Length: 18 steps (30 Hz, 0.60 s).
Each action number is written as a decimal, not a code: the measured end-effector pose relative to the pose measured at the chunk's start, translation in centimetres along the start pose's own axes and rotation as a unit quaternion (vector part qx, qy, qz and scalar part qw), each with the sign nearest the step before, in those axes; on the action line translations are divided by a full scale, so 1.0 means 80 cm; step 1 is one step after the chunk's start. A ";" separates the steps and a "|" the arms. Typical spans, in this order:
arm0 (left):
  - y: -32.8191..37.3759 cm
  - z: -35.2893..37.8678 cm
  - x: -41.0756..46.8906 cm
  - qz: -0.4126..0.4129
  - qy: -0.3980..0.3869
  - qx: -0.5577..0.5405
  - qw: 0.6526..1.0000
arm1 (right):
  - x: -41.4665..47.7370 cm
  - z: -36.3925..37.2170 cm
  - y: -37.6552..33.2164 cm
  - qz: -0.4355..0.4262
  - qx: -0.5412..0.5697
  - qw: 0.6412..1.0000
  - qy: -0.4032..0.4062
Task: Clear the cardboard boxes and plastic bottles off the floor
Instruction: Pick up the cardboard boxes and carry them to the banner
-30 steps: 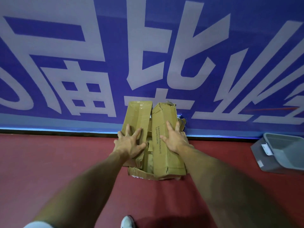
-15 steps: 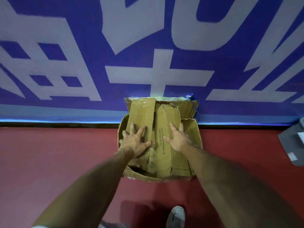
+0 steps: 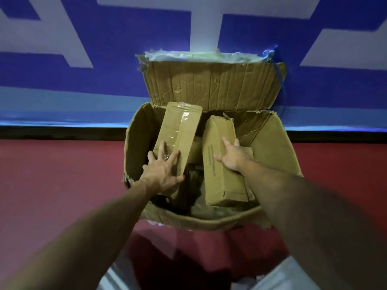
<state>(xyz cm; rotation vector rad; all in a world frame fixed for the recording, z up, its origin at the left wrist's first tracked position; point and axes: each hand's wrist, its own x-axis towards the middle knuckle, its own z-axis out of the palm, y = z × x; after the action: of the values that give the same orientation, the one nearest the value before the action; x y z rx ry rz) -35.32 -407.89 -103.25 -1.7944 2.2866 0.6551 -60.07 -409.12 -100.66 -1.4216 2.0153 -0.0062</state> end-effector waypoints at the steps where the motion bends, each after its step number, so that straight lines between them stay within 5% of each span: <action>1: -0.004 0.002 -0.006 -0.004 -0.008 -0.009 1.000 | -0.001 0.010 -0.003 -0.001 -0.005 1.000 -0.013; 6: -0.012 -0.007 0.006 -0.081 -0.022 -0.124 0.989 | 0.018 0.035 -0.017 -0.048 -0.100 0.992 -0.062; 18: -0.015 -0.006 0.030 -0.128 0.000 -0.117 0.985 | 0.052 0.019 0.014 -0.175 -0.280 0.937 -0.117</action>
<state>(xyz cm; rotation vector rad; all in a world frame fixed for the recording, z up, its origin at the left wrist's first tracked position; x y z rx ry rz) -34.77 -410.40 -104.04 -2.1448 1.9976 0.9056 -60.99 -411.61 -104.34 -2.0103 1.6056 0.5988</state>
